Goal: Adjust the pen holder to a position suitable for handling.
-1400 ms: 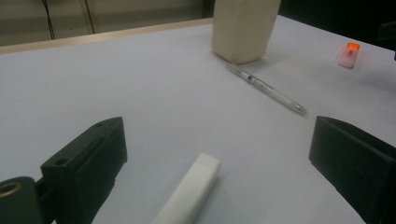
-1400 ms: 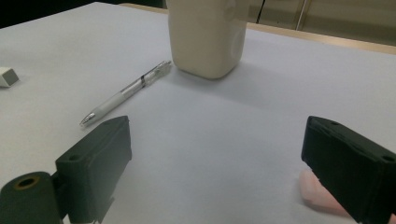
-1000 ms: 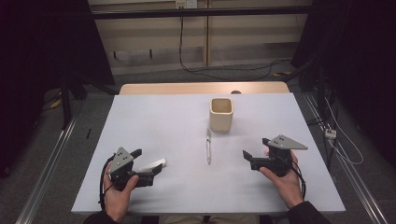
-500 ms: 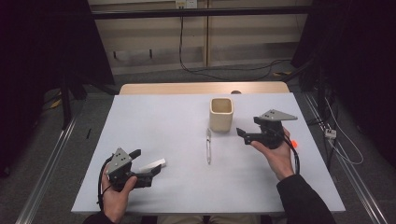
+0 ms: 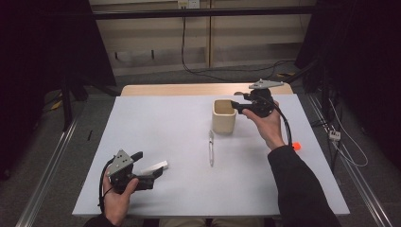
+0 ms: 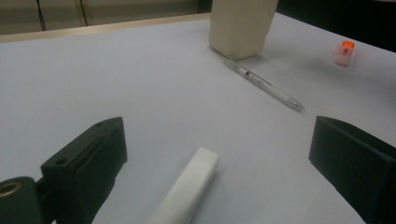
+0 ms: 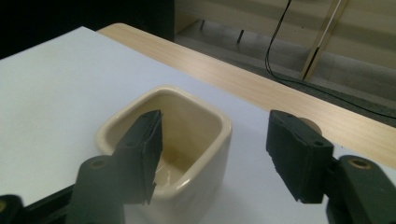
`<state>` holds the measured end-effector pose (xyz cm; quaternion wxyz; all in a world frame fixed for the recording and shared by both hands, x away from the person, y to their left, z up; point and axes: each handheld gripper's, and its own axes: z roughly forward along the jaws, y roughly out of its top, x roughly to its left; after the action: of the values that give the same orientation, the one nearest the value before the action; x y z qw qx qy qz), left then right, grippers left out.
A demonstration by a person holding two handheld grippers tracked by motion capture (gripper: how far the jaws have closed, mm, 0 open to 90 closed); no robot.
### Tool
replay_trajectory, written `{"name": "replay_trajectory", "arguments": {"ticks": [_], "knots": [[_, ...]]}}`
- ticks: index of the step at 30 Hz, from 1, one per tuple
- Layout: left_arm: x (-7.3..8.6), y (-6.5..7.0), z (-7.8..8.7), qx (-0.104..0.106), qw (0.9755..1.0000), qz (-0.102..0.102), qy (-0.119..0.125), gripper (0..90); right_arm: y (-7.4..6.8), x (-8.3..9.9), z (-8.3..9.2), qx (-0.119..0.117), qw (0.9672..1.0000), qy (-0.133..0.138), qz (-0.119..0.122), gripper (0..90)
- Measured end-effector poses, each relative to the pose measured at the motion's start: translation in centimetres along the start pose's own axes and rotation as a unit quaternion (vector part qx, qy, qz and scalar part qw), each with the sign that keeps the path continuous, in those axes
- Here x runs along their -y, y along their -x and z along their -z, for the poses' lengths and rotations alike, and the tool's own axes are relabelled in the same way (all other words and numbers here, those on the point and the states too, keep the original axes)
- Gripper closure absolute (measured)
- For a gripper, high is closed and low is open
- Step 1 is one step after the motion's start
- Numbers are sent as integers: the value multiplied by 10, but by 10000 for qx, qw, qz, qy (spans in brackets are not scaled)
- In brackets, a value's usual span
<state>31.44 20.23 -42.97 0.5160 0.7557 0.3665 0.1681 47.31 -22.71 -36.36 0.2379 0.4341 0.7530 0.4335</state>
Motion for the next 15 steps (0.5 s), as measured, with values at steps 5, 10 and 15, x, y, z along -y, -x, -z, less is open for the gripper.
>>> {"name": "replay_trajectory", "arguments": {"ticks": [5,10,15], "knots": [[0,-1,1,-18,10000,15,20,41,1,-6,-25,-54,9997,-228,42,410],[0,-3,1,-92,10000,-6,-10,43,3,-3,-43,-64,9991,-420,-51,432],[0,-8,2,-103,9999,96,25,44,5,0,-53,-97,9985,-526,-138,491]]}}
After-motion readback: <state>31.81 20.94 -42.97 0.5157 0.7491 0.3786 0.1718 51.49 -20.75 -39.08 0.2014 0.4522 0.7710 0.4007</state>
